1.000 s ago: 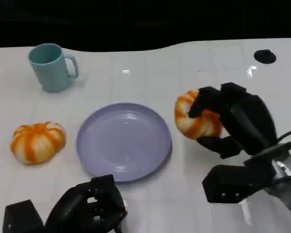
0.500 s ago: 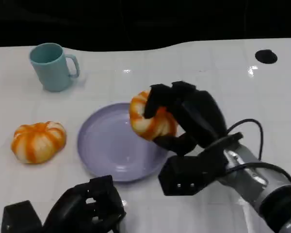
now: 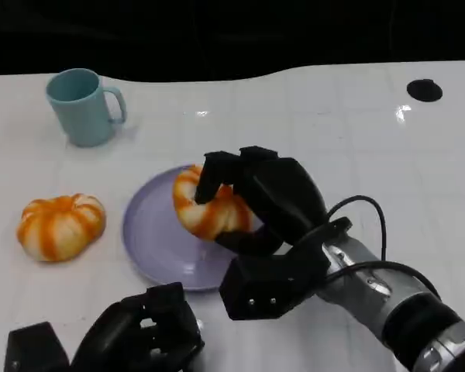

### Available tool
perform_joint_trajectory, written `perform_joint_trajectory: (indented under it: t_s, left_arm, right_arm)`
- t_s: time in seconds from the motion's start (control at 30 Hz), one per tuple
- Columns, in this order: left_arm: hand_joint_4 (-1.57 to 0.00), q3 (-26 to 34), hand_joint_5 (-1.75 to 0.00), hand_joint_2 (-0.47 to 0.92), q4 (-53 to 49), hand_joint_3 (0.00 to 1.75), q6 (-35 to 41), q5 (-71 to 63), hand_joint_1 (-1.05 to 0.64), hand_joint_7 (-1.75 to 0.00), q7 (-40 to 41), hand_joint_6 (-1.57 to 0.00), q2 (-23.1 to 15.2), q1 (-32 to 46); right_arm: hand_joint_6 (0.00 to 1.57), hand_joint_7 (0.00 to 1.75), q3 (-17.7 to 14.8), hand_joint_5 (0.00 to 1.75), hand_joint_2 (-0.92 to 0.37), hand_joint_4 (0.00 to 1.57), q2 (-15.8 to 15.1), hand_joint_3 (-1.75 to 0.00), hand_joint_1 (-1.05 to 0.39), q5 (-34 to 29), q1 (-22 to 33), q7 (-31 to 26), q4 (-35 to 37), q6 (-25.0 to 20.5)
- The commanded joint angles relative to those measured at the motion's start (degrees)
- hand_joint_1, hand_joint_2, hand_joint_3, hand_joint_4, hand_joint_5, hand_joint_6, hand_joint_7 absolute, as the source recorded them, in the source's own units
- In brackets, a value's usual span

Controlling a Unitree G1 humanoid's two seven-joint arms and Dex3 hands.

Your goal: Grasp the bread from the table and place it into the plate.

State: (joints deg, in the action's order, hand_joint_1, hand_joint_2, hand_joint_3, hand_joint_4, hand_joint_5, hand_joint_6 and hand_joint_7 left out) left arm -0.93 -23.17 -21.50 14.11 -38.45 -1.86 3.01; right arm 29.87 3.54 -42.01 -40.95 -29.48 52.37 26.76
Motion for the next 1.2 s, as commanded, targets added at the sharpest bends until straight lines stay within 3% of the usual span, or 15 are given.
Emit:
perform_joint_trajectory:
  t_s: [0.03,0.07,0.13,0.17,0.27,0.37,0.57,0.77,1.1,1.2]
  left_arm:
    - [-0.77,0.0,-1.75,0.66,0.9,0.65,0.2,0.1,-0.53,-1.4,0.5,-0.77,-0.8,0.4]
    - [-0.78,0.1,-1.75,0.65,0.7,0.65,0.1,0.2,-0.53,-1.4,0.3,-0.77,-0.8,0.4]
    - [-0.78,0.1,-1.75,0.66,0.5,0.65,0.0,0.4,-0.53,-1.4,0.1,-0.76,-0.8,0.3]
    - [-0.77,0.1,-1.75,0.66,0.4,0.65,0.0,0.4,-0.52,-1.39,0.0,-0.76,-0.8,0.3]
    - [-0.77,0.0,-1.75,0.66,0.5,0.65,0.0,0.3,-0.53,-1.39,0.2,-0.76,-0.8,0.3]
    - [-0.77,-0.1,-1.75,0.66,0.8,0.65,0.3,0.2,-0.53,-1.39,0.4,-0.77,-0.8,0.3]
    - [-0.79,-0.1,-1.75,0.65,1.0,0.66,0.9,0.2,-0.54,-1.39,0.7,-0.77,-0.7,0.4]
    - [-0.79,0.0,-1.75,0.64,0.4,0.68,0.5,0.5,-0.51,-1.4,0.3,-0.76,-0.5,0.1]
    - [-0.78,0.0,-1.75,0.63,0.1,0.7,0.6,0.3,-0.53,-1.4,0.6,-0.77,-0.4,-0.3]
    - [-0.79,-0.1,-1.75,0.62,-0.1,0.7,0.7,0.2,-0.53,-1.4,0.8,-0.77,-0.2,-0.5]
  right_arm:
    - [0.78,0.63,1.0,1.18,-0.51,0.73,-0.7,-0.83,-0.21,-0.6,-0.8,0.8,0.1,-1.1]
    - [0.67,0.47,1.2,0.96,-0.57,0.56,-0.8,-0.74,-0.26,-0.7,-0.8,2.3,-0.1,-1.8]
    - [0.58,0.23,1.6,0.63,-0.64,0.41,-1.2,-0.61,-0.31,-0.8,-0.6,4.7,-0.8,-2.7]
    - [0.54,0.16,1.7,0.56,-0.69,0.33,-1.3,-0.52,-0.34,-0.6,-0.5,5.7,-1.2,-3.0]
    - [0.42,0.02,1.5,0.47,-0.88,0.14,-1.9,-0.2,-0.45,0.4,0.3,9.7,-3.1,-3.8]
    - [0.34,0.0,1.5,0.49,-0.92,0.02,-2.4,-0.17,-0.54,0.7,1.2,12.4,-5.2,-4.8]
    - [0.28,0.01,0.7,0.36,-0.92,0.0,-5.2,-0.19,-0.62,2.1,5.2,18.4,-13.9,-7.3]
    - [0.3,0.02,-0.8,0.39,-0.92,0.02,-8.1,-0.18,-0.62,3.8,9.7,20.7,-21.0,-6.9]
    - [0.38,0.04,-4.0,0.52,-0.92,0.08,-13.8,-0.14,-0.5,4.5,17.4,17.0,-28.4,-0.2]
    - [0.48,0.08,-5.2,0.59,-0.89,0.17,-15.5,-0.08,-0.36,3.9,19.1,13.7,-29.5,2.8]
